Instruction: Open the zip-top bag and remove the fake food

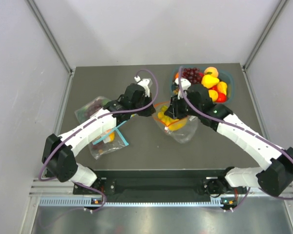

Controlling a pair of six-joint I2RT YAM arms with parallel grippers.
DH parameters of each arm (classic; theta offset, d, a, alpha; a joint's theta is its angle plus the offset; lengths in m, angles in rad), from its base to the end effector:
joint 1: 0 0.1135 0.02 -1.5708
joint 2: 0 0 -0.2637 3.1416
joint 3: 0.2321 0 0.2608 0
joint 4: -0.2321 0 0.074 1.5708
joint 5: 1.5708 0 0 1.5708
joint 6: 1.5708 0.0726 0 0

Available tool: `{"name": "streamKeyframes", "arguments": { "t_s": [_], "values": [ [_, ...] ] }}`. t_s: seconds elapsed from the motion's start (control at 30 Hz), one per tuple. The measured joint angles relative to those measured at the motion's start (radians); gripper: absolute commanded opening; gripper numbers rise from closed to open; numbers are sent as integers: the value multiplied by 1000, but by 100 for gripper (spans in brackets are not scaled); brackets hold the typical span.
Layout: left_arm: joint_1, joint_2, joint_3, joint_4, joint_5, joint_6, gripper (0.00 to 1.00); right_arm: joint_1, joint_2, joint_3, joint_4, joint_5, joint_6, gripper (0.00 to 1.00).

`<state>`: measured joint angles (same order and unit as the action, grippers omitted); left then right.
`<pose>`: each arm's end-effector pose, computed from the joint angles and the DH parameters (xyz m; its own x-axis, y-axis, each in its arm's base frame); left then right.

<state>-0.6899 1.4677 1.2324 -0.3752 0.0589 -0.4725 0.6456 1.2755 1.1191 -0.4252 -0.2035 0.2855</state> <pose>0.2855 -0.2411 0.2910 -0.6998 -0.0116 -0.7142 0.3976 0.8243 -0.4030 0.2504 0.2070 0.3058 -0.6250 -0.1254 -0.7705 -0.5712 0.7462 0.3419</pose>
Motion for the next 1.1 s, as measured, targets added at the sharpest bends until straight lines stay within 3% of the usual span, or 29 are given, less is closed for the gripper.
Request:
{"name": "streamKeyframes", "arguments": {
  "t_s": [0.83, 1.1],
  "values": [
    [-5, -59, -109, 98, 32, -28, 0, -142, -165, -61, 274, -105, 478, 0],
    [-6, -59, -116, 132, 65, -34, 0, -163, -201, -165, 471, -115, 620, 0]
  ]
}}
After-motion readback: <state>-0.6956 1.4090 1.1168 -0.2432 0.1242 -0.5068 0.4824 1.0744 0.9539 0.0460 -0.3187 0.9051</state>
